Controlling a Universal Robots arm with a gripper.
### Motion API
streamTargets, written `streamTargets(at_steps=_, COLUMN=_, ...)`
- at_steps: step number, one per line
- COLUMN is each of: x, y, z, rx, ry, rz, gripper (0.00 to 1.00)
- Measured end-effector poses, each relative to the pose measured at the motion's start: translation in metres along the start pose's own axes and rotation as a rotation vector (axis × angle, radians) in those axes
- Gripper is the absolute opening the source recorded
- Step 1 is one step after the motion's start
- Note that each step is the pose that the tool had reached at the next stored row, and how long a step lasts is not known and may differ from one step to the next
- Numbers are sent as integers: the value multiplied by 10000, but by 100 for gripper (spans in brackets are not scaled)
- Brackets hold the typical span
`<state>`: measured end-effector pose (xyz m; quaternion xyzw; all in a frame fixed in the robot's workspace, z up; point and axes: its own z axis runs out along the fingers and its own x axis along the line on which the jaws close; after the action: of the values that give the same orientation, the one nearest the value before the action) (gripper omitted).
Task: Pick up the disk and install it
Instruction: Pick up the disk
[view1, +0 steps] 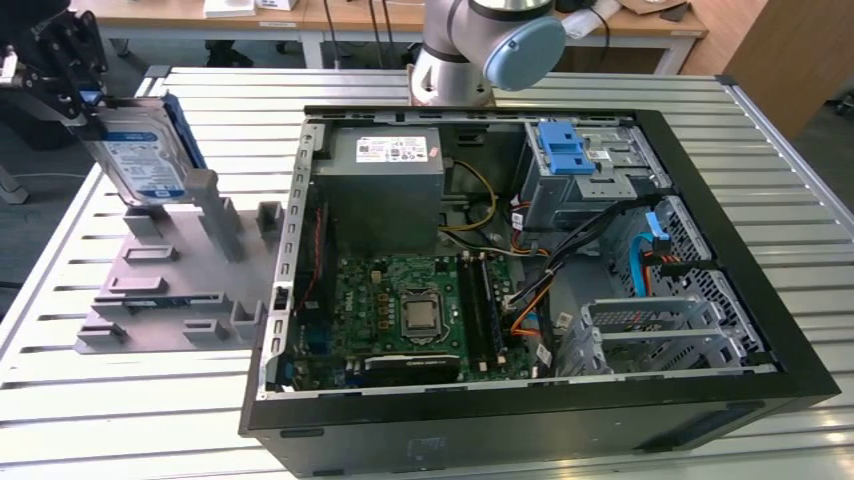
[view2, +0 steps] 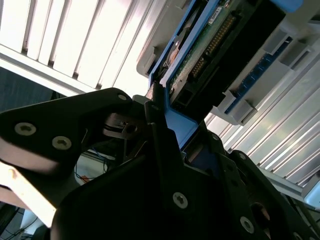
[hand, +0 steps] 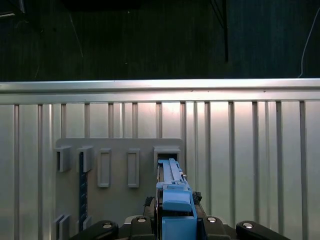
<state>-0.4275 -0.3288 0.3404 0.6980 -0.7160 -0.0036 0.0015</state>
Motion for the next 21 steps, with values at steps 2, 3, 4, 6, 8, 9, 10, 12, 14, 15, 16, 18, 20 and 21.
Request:
streamTargets(at_steps=2, x=0, y=0, z=-14, rx=0, ry=0, rz=0, gripper=36)
streamTargets(at_steps=3, x=0, y=0, z=-21, rx=1, ry=0, rz=0, gripper=36)
streamTargets(at_steps=4, x=0, y=0, z=-27, rx=2, ry=-1, rz=0, gripper=36)
streamTargets(at_steps=6, x=0, y=0, z=-39, rx=3, ry=0, rz=0, gripper=36)
streamTargets(at_steps=8, x=0, y=0, z=-53, rx=4, ry=0, rz=-1, gripper=36)
streamTargets(at_steps=9, x=0, y=0, z=-61, rx=4, ry=-1, rz=0, gripper=36)
streamTargets(at_steps=10, x=0, y=0, z=-68, rx=5, ry=0, rz=0, gripper=36)
streamTargets(at_steps=12, x=0, y=1, z=-82, rx=6, ry=-1, rz=0, gripper=36)
streamTargets(at_steps=14, x=0, y=1, z=-97, rx=5, ry=0, rz=-1, gripper=36)
streamTargets(at_steps=15, x=0, y=1, z=-103, rx=6, ry=0, rz=0, gripper=36)
streamTargets(at_steps=16, x=0, y=1, z=-111, rx=6, ry=0, rz=0, gripper=36)
streamTargets(at_steps=18, x=0, y=1, z=-124, rx=8, ry=-1, rz=0, gripper=36)
streamTargets(at_steps=20, x=0, y=1, z=-137, rx=7, ry=0, rz=0, gripper=36)
streamTargets(at_steps=21, x=0, y=1, z=-144, rx=8, ry=-1, rz=0, gripper=36)
